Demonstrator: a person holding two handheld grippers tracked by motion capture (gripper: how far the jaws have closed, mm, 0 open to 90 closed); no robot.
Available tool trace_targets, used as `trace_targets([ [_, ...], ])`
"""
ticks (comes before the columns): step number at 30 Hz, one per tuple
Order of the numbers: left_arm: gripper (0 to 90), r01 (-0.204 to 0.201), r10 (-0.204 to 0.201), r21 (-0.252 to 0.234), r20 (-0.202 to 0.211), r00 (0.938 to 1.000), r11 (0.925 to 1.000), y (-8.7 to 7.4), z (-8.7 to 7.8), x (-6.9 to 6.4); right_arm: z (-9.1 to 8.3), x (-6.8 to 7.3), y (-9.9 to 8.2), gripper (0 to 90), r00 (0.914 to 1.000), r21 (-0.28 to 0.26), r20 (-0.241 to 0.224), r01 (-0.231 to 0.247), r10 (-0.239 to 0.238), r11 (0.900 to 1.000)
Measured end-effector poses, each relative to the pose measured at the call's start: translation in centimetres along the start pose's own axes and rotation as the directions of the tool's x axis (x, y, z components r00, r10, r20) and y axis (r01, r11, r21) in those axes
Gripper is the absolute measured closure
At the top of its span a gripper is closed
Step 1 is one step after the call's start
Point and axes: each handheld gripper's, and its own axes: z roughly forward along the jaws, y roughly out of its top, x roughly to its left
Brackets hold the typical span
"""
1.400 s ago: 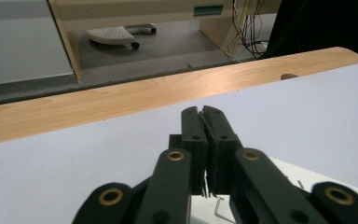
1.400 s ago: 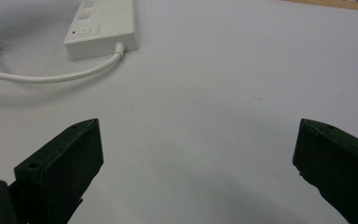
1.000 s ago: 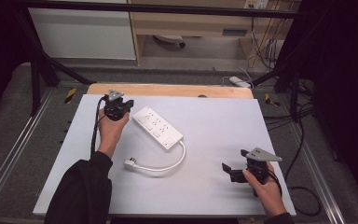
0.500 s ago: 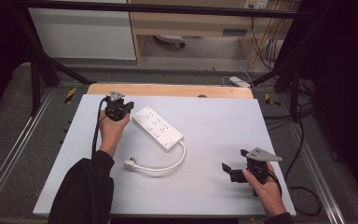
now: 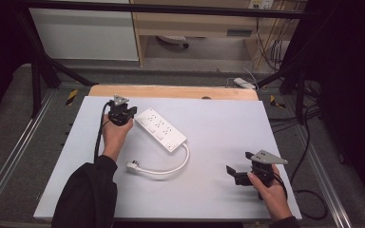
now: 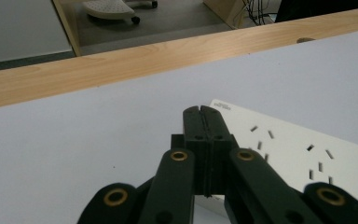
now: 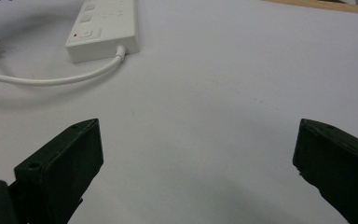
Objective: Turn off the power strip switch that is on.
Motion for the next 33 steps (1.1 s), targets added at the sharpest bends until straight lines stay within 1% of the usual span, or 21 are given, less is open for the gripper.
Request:
trace_targets([
  [6,90.0,-0.011,0.01,0.019,0.006,0.9999,0.9998,-0.6,-0.2,-0.6,0.0,-0.1,0.0,2.1,1.0,-0.005,0.006,0.0,0.0,1.0],
  [13,90.0,-0.034,0.033,0.033,0.03,0.999,0.9989,-0.6,0.0,-1.4,0.0,0.0,0.0,2.1,1.0,-0.001,0.003,0.004,-0.004,1.0],
  [15,90.0,-0.035,0.034,0.035,0.03,0.999,0.9988,-0.7,0.1,-1.5,0.0,0.0,0.0,2.1,1.0,-0.001,0.003,0.004,-0.004,1.0],
  [22,90.0,-0.014,0.013,0.037,0.027,0.9996,0.9992,-0.9,0.3,-1.4,0.0,0.0,0.0,2.1,1.0,-0.001,0.003,0.004,-0.004,1.0],
  [28,90.0,-0.021,0.02,0.054,0.032,0.9993,0.9983,-1.2,0.6,-1.5,0.0,0.0,0.0,2.1,1.0,0.003,0.001,0.007,-0.007,1.0],
  [33,90.0,-0.016,0.013,0.064,0.042,0.999,0.9978,-1.4,0.9,-1.6,0.1,0.1,0.0,2.1,1.0,0.005,-0.002,0.006,-0.006,1.0],
])
